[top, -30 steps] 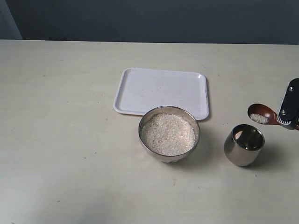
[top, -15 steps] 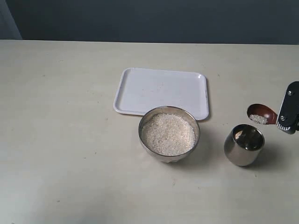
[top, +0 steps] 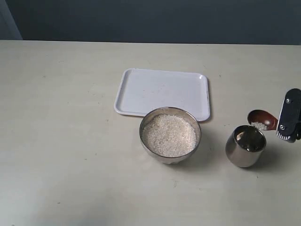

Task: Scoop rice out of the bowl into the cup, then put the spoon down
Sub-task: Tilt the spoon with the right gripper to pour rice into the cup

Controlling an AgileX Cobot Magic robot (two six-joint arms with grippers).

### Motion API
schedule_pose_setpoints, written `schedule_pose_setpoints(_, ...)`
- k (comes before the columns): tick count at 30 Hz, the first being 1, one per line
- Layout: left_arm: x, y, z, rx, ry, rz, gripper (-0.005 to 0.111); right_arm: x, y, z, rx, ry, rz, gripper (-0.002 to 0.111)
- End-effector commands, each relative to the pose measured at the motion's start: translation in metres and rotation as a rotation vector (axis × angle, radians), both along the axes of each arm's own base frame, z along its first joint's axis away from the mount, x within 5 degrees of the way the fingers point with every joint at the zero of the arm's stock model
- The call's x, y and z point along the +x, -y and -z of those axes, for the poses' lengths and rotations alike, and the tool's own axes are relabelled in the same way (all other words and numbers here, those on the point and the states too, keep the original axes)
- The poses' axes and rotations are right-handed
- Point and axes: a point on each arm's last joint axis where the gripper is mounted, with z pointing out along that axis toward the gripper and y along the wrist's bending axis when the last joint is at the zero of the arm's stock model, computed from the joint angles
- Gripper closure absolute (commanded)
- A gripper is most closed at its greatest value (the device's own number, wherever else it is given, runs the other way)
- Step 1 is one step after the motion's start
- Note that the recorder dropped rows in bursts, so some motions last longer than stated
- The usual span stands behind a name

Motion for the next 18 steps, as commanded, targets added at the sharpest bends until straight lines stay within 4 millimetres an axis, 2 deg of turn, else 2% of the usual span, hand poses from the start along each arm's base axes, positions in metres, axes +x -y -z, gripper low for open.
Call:
schedule_pose_setpoints(1,-0.0006,0.0001,-0.0024,-0.010,0.014,0.002,0.106,-0.0046,-0.0052,0.0039,-0.023,0.004,-0.053,0.109)
schedule_pose_setpoints(6,-0.0006,0.0001,-0.0024,-0.010,0.014,0.002,0.106,-0.0002,-0.0031,0.0003,-0.063,0.084,-0.029,0.109)
schedule_pose_setpoints(18,-0.0006,0.0001,-0.0024,-0.010,0.014,0.002,0.106,-0.0006,-0.0018,0.0033,-0.071,0.099,-0.035,0.109)
